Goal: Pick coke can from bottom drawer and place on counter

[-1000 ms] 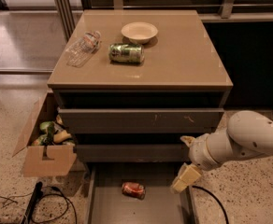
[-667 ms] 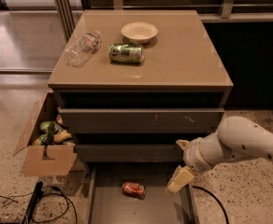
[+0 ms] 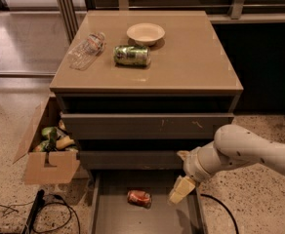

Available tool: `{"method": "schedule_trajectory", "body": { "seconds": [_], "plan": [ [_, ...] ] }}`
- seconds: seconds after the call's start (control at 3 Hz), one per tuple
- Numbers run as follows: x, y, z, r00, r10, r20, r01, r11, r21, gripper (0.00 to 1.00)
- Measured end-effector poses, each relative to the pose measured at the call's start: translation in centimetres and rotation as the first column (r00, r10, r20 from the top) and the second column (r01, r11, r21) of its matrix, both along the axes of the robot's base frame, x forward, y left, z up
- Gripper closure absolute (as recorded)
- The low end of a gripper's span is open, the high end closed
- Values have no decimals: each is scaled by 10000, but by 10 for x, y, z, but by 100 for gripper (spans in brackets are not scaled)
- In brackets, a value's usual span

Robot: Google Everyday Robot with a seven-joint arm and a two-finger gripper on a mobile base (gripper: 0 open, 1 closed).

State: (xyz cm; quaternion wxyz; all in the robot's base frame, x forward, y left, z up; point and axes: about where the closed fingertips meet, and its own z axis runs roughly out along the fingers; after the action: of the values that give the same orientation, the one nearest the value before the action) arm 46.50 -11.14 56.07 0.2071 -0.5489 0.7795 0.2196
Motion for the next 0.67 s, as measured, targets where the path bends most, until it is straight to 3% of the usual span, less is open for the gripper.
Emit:
{"method": "schedule_trajectory", "body": {
  "seconds": [0.33,0.67],
  "plan": [
    [-6,8,-32,9990,-455,-24,455,9979,464,0],
    [-6,9,-76,9916,-1290,125,1279,9896,666,0]
  ]
}}
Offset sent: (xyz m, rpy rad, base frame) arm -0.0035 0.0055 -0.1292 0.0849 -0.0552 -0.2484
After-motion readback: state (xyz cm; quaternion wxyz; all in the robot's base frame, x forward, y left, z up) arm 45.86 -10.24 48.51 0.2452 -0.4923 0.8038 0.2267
